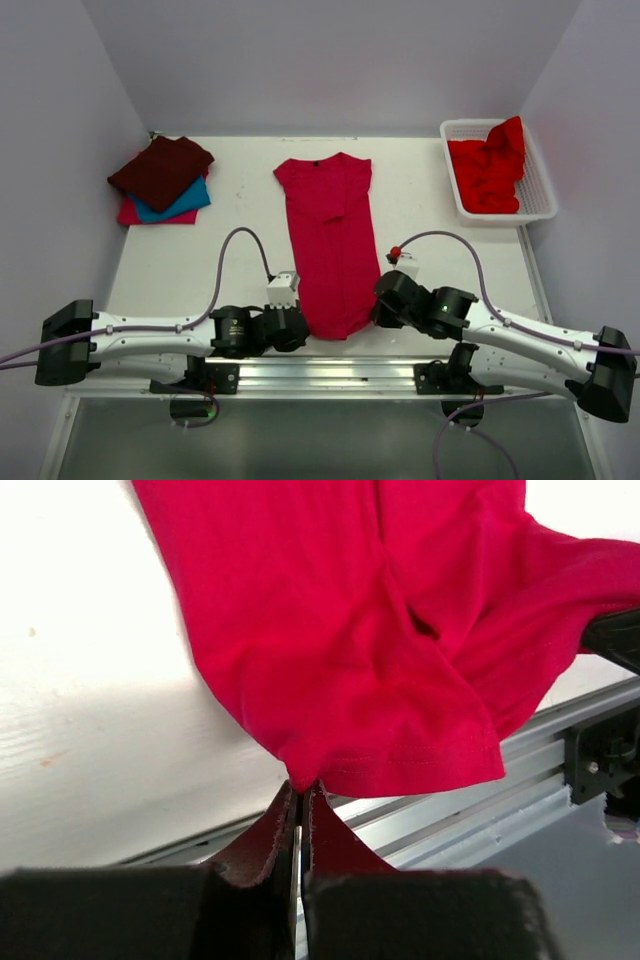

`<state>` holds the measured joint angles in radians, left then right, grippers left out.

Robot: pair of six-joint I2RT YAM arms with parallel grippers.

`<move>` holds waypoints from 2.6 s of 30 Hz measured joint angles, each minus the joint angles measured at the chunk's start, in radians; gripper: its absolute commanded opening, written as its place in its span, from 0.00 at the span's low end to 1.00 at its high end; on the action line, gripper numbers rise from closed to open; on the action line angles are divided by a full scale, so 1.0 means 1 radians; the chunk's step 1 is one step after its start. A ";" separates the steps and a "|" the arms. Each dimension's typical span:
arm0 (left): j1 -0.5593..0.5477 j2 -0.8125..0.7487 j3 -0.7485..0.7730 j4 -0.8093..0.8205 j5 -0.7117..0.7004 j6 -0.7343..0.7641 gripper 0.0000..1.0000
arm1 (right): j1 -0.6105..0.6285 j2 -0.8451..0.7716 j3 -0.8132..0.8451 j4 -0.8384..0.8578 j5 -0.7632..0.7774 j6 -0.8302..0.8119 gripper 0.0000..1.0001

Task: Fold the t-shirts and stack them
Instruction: Fold the tshirt

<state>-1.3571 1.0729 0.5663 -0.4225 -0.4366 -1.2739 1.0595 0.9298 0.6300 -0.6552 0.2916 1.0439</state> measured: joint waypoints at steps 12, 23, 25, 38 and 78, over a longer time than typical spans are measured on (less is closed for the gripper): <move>0.085 0.019 0.069 -0.014 -0.086 0.201 0.00 | -0.006 0.122 0.095 -0.009 0.122 -0.105 0.00; 0.216 0.122 0.129 0.126 -0.092 0.454 0.00 | -0.115 0.232 0.182 0.043 0.165 -0.262 0.00; 0.236 0.143 0.133 0.153 -0.087 0.489 0.00 | -0.145 0.257 0.191 0.058 0.161 -0.293 0.00; 0.360 0.193 0.133 0.266 -0.035 0.587 0.00 | -0.240 0.381 0.229 0.148 0.137 -0.414 0.00; 0.721 0.288 0.038 0.509 0.364 0.739 0.42 | -0.523 0.697 0.438 0.263 0.018 -0.604 0.38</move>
<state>-0.6357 1.3605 0.6041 0.0864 -0.0727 -0.5350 0.5365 1.6268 1.0679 -0.3920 0.3099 0.4400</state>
